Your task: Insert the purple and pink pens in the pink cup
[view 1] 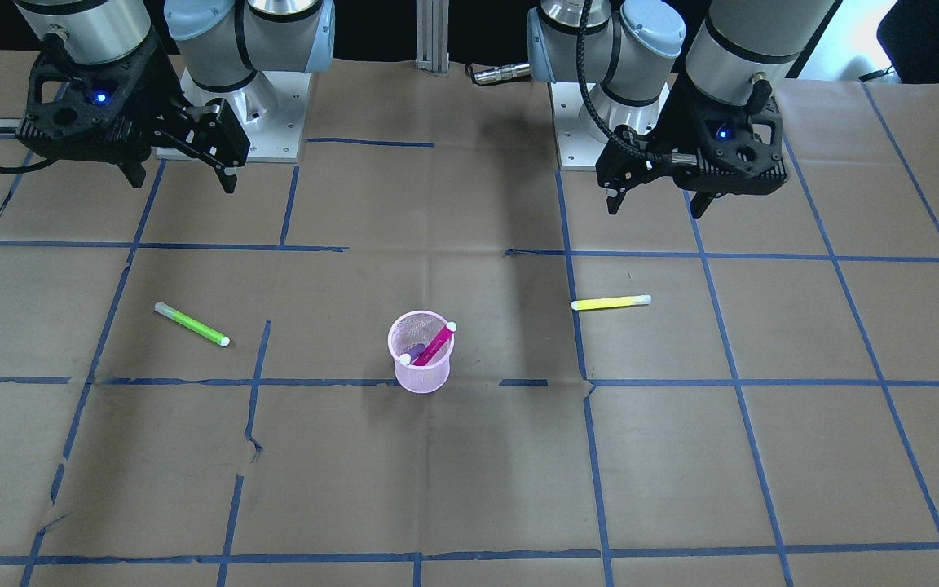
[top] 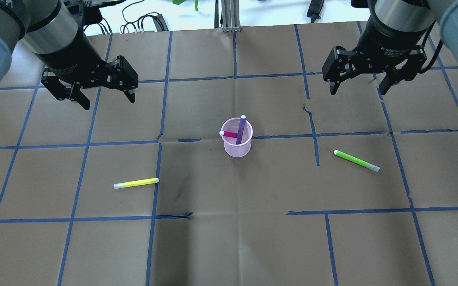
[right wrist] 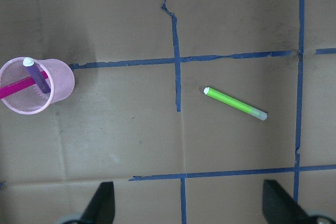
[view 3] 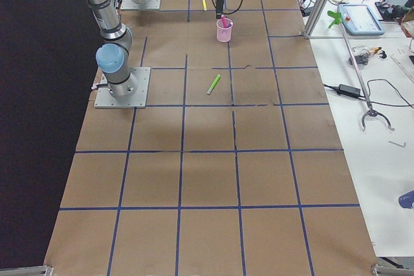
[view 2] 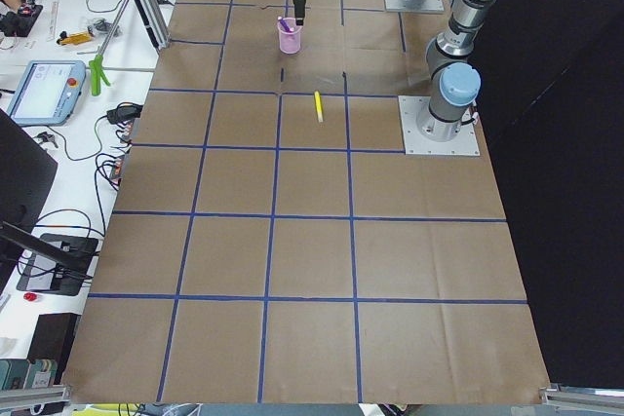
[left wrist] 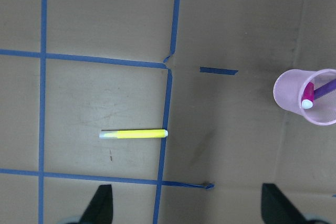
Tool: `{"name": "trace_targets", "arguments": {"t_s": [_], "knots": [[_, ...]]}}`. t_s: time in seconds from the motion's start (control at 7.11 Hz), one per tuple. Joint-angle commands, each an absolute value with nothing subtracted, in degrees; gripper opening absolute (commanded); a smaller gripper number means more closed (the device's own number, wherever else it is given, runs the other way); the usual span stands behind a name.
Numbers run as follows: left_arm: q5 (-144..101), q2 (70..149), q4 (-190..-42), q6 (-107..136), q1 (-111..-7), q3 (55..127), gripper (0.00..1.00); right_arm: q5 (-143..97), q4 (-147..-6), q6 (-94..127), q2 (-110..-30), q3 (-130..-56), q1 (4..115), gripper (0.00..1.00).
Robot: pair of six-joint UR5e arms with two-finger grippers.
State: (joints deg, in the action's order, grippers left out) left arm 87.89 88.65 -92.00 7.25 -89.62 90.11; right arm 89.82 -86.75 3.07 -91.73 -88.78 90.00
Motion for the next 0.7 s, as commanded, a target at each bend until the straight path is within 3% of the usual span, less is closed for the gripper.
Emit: {"name": "trace_targets", "arguments": {"t_s": [0.0, 0.56], "knots": [[88.2, 88.8, -91.7, 8.0, -90.3, 91.1, 0.97, 89.8, -86.7, 3.3, -92.0, -88.9, 90.0, 1.00], [88.7, 88.6, -91.7, 6.0, -90.3, 90.7, 0.97, 89.8, -87.1, 3.2, -92.0, -88.7, 90.0, 1.00]]}}
